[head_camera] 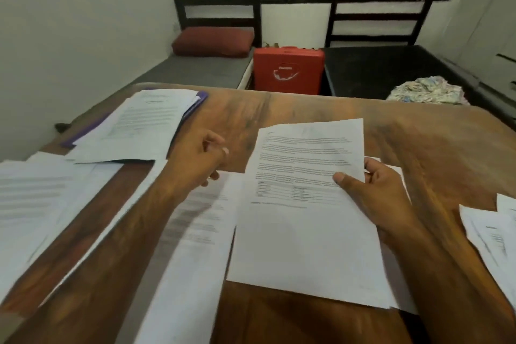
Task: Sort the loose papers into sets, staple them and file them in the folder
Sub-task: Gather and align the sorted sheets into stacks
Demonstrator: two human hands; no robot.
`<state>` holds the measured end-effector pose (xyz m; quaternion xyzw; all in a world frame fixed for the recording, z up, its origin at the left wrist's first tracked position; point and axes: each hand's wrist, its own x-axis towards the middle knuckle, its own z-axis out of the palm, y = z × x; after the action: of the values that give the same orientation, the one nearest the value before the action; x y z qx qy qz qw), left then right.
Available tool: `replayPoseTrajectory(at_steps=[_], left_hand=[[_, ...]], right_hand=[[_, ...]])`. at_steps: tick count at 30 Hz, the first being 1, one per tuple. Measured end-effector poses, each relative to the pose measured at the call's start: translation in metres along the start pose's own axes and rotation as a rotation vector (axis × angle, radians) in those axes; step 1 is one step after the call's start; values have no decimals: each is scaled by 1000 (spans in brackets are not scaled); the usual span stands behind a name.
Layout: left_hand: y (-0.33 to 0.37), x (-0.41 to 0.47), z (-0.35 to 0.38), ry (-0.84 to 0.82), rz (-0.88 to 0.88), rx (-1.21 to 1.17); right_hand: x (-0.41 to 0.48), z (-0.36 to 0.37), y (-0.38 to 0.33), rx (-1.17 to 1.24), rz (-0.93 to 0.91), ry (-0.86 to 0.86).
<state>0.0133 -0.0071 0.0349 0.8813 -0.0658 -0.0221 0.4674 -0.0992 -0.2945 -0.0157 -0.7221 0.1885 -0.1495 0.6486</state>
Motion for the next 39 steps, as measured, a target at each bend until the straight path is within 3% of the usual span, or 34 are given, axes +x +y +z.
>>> replayPoseTrajectory(at_steps=[3,6,8,11,18,25,32,39], left_hand=[[-29,-16,-52,90,-128,395],[-60,-42,-87,-27,-324,823],[-78,-63,-93,-102,-447,899],[-80,-91,-82,-148,-455,904],[-84,-93,-74,-51,-379,852],[-92,-86,-78,28,-347,594],[-105,-93,-114,49,-380,-49],[-134,-105,-194,248,-442,-231]], right_hand=[[-6,9,-8,-61,-23,-66],[-15,20,-8,-132,-25,-113],[-22,29,-7,-154,-11,-132],[-29,40,-5,-183,-9,-142],[-49,73,5,-253,-54,-149],[-57,75,10,-304,-57,-160],[-54,56,4,-326,-47,-106],[-52,80,-1,-302,-19,-40]])
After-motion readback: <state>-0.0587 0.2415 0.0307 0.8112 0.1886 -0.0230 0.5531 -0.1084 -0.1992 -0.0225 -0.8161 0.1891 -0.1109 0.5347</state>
